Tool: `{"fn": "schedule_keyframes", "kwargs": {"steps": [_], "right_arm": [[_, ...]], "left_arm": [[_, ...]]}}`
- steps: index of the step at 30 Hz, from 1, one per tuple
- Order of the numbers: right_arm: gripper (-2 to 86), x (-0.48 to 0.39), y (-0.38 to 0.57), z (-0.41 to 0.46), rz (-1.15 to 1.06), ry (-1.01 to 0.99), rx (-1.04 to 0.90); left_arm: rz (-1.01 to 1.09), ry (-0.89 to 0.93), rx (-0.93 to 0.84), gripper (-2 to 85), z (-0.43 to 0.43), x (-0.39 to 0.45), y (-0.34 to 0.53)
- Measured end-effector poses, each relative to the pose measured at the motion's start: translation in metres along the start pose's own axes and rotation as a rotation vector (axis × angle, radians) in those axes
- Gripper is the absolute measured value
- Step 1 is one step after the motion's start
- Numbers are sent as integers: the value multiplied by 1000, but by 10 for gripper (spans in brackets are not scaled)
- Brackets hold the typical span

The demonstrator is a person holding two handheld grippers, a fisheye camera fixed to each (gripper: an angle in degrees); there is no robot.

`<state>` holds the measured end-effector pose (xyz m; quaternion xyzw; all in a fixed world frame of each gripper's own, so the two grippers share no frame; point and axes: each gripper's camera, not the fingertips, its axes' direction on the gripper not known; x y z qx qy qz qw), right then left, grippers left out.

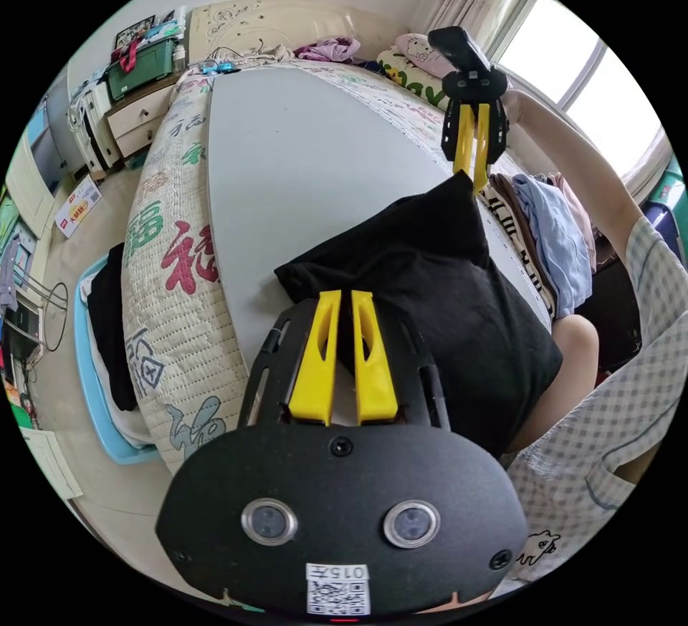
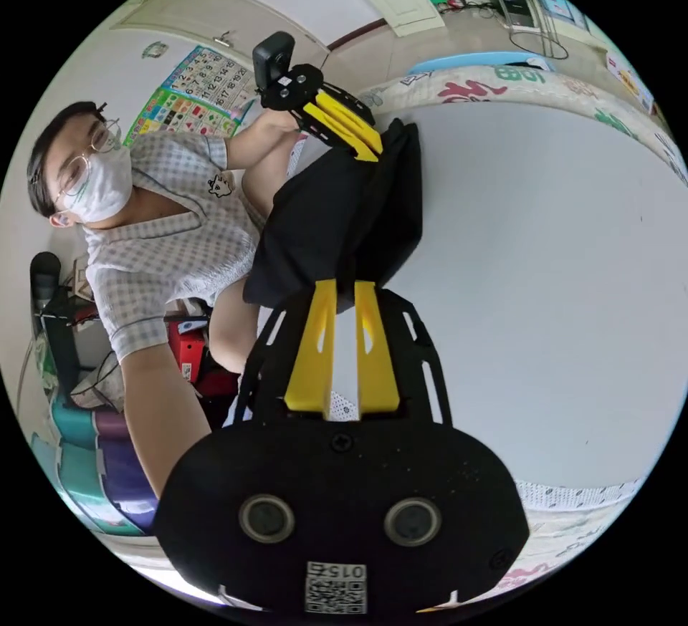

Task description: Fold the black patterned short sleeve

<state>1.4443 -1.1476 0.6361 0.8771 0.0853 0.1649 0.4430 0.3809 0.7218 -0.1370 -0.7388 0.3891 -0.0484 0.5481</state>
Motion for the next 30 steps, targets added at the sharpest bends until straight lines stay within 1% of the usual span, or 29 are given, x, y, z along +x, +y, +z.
{"fn": "schedule_keyframes", "kwargs": {"steps": [1,3,5,7,11,14,15,16,18,19,20,23,26,28,30], "right_arm": [[24,4,1,-6,19,7,18],[10,22,1,-17,130,64,34],[5,28,-5,-15,157,104,40],[3,34,-23,-8,200,190,25],[5,51,-48,-2,316,196,23],[10,42,-60,-10,356,274,71],[12,37,-58,-20,389,300,130],[12,34,-55,-26,411,312,173],[20,14,-48,-40,461,339,334],[30,0,-50,-37,441,343,382],[37,-6,-53,-35,436,350,398],[52,-18,-77,-13,505,391,392],[49,-14,-103,2,593,411,360],[42,-14,-117,5,622,429,343],[11,-20,-133,4,650,489,334]], "left_arm": [[2,-1,-2,11,1,-1,0],[5,-3,-4,11,1,-2,0],[9,-10,0,11,2,-2,1],[13,-23,-2,11,3,-2,1],[29,-52,-9,13,2,-2,3],[30,-50,10,18,-6,-4,5],[36,-41,24,19,-10,-4,7],[69,-4,70,23,-21,-1,10],[181,106,146,30,-35,11,15],[282,227,169,35,-40,23,17],[398,375,173,40,-41,40,18],[619,623,129,49,-26,88,19],[745,645,33,56,-4,129,25],[773,630,-16,58,8,142,28],[791,599,-66,58,19,150,31]]}}
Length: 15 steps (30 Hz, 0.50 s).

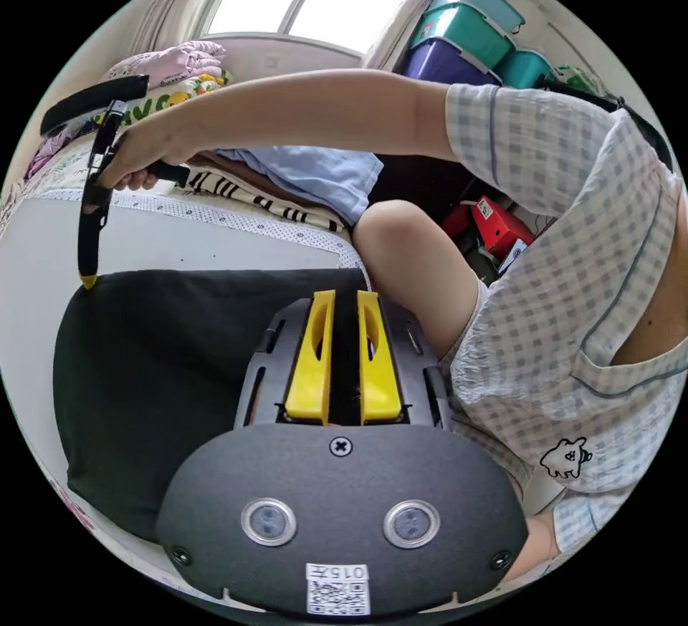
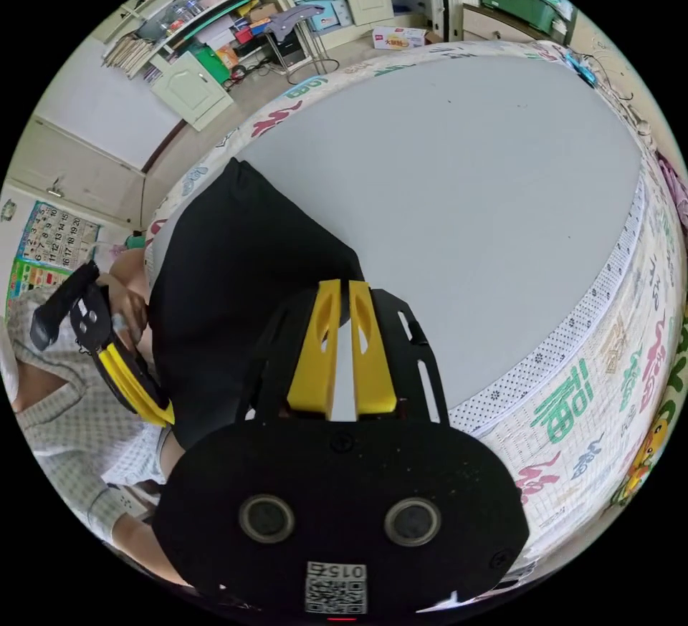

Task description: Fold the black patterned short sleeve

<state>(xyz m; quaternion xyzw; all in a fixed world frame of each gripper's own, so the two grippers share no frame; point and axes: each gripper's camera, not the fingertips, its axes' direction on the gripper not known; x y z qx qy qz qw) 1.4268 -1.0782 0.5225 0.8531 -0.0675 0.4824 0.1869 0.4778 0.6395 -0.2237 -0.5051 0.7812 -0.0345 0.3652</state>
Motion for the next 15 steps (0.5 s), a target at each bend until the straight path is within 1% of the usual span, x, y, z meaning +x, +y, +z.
{"fn": "schedule_keyframes", "kwargs": {"steps": [3,5,7,10,12,13,14,15], "right_arm": [[-1,-20,-9,-3,23,78,-5],[-3,-32,-13,-6,38,124,-8],[-5,-41,-17,-13,81,157,1],[-5,-45,-16,-26,124,148,21],[-4,-45,0,-49,175,81,91],[-4,-43,18,-69,214,8,183],[-3,-43,30,-80,233,-37,243],[-3,-44,56,-99,262,-112,364]], "left_arm": [[6,-7,-73,54,15,-2,1],[14,-56,-167,37,28,-3,2],[14,-79,-163,29,26,-4,2],[-20,-71,-162,23,20,-14,4],[-14,-54,-154,23,13,-19,6],[-14,-38,-144,25,1,-23,9],[-25,-23,-78,27,-23,-28,14],[-39,-17,-21,28,-39,-31,19]]}}
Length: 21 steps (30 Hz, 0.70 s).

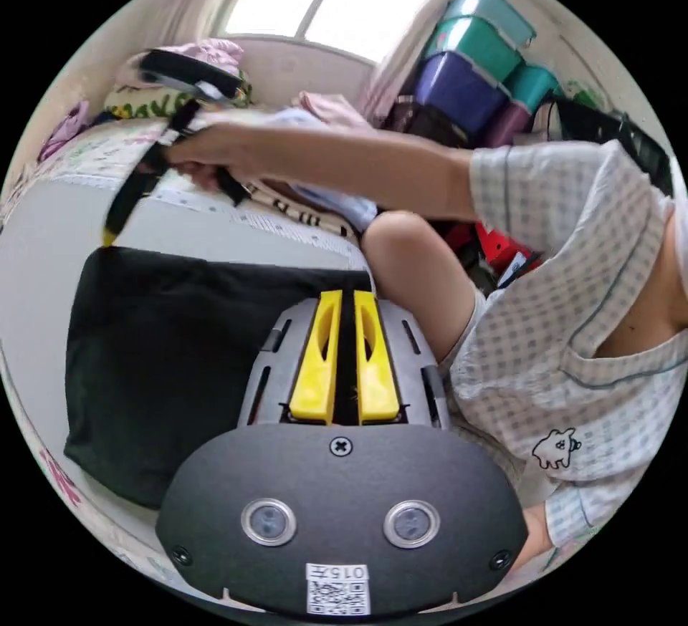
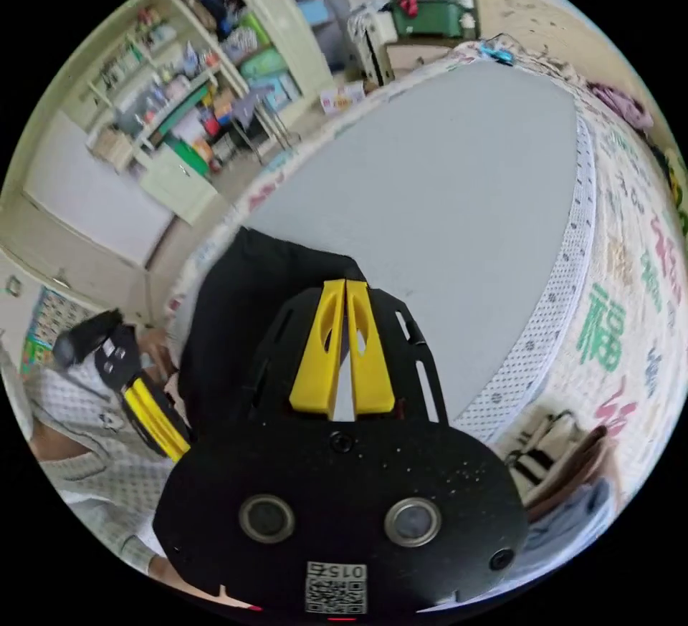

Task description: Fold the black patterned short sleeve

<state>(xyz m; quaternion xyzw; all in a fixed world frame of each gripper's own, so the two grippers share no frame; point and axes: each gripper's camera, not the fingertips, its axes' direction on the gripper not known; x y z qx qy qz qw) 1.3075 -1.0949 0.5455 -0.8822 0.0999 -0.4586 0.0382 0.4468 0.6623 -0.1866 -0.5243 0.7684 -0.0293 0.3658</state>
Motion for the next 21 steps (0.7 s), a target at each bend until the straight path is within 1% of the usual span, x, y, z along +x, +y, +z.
{"fn": "schedule_keyframes", "kwargs": {"steps": [1,2,3,4,5,6,7,8,11,14,17,21], "right_arm": [[-2,0,10,-12,14,-37,53],[-1,0,32,-34,45,-85,150],[1,0,53,-48,94,-94,220],[5,-1,70,-58,138,-80,256],[9,-3,77,-62,147,-62,272],[16,-8,87,-69,169,-20,301],[28,-10,89,-73,175,-8,312],[52,-14,88,-81,177,-7,324],[84,-24,83,-88,170,-19,314],[101,-28,80,-83,180,-36,272],[115,-37,77,-80,178,-52,228],[128,-53,76,-74,178,-36,164]], "left_arm": [[-50,2,132,32,-36,-11,14],[-135,-36,272,38,-73,-26,36],[-195,-73,342,42,-90,-34,49],[-353,-175,466,49,-121,-52,80],[-527,-292,553,54,-143,-69,114],[-611,-350,582,57,-152,-75,129],[-753,-444,614,62,-163,-87,157],[-851,-485,634,67,-169,-96,177],[-942,-466,668,78,-167,-114,203],[-961,-384,628,101,-163,-136,206],[-973,-377,575,111,-159,-151,200],[-982,-333,554,113,-157,-166,197]]}}
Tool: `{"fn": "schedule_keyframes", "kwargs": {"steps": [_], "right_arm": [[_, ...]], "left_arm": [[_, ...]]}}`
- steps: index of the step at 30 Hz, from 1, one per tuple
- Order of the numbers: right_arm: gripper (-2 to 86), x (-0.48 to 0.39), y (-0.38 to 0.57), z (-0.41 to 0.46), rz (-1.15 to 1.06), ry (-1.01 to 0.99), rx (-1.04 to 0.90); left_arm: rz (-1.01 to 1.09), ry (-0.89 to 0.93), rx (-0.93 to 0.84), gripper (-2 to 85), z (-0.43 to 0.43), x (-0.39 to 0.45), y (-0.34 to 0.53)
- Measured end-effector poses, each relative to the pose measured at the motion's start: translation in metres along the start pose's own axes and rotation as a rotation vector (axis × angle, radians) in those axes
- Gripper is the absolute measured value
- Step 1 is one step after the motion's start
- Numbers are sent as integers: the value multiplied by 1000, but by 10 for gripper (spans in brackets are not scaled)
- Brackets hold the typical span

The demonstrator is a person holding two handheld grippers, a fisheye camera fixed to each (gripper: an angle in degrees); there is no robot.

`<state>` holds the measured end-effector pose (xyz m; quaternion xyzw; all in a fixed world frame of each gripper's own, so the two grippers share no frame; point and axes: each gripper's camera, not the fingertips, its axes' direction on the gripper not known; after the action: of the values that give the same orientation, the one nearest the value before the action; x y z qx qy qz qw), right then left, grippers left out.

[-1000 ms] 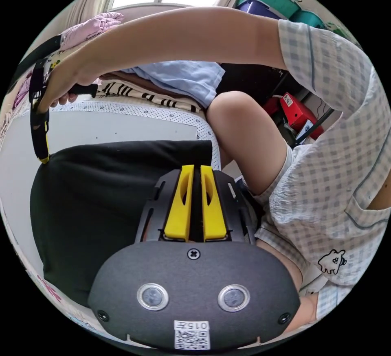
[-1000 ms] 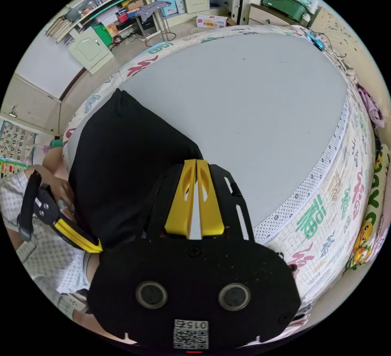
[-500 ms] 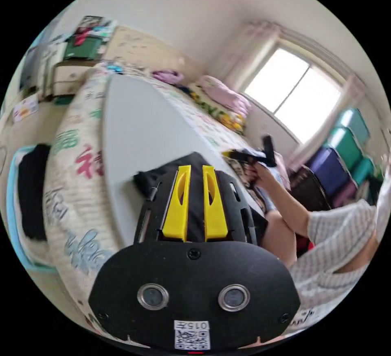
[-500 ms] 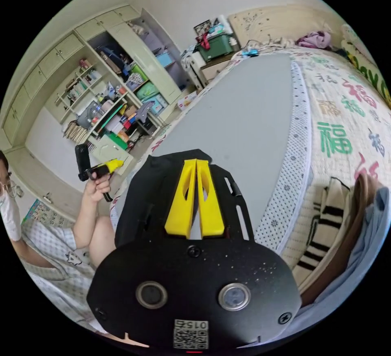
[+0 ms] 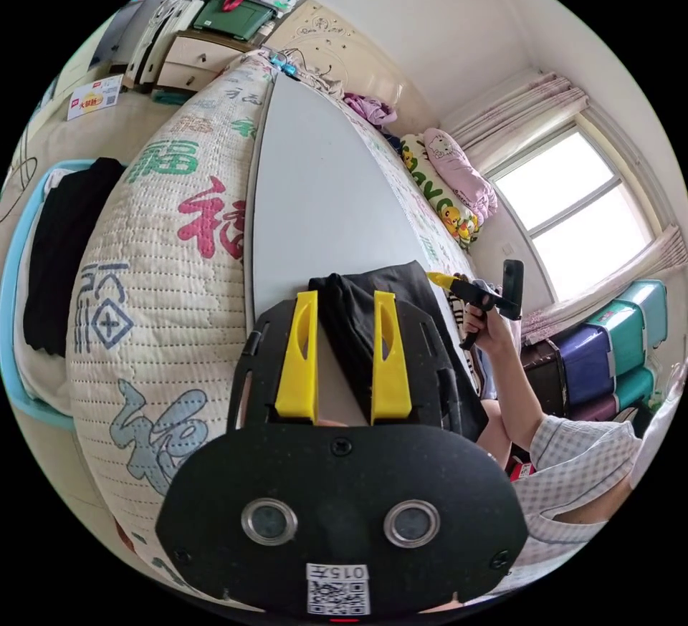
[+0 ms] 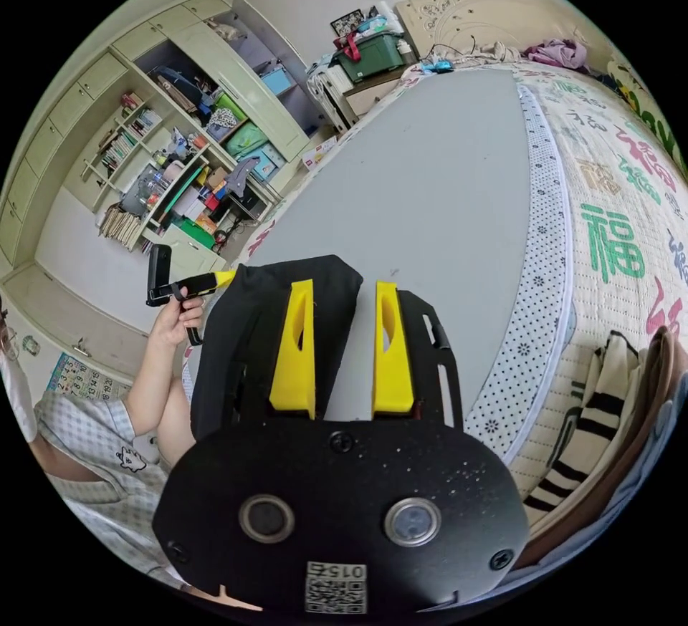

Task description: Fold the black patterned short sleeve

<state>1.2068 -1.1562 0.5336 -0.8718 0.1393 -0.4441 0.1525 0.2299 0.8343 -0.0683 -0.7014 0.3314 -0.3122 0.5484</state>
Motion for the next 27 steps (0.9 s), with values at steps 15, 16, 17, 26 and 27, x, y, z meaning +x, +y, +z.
{"fn": "schedule_keyframes", "kwargs": {"steps": [15,16,17,26,27], "right_arm": [[91,-84,66,18,16,-70,-83],[88,-88,70,18,17,-72,-83],[82,-98,80,18,15,-77,-78],[32,-209,183,-10,-87,-124,79],[30,-230,204,-21,-110,-121,124]], "left_arm": [[-7,25,-98,69,25,6,-4],[-8,29,-104,62,27,7,-3],[-10,36,-113,54,29,8,0],[118,84,17,7,12,55,35],[134,105,40,7,8,62,39]]}}
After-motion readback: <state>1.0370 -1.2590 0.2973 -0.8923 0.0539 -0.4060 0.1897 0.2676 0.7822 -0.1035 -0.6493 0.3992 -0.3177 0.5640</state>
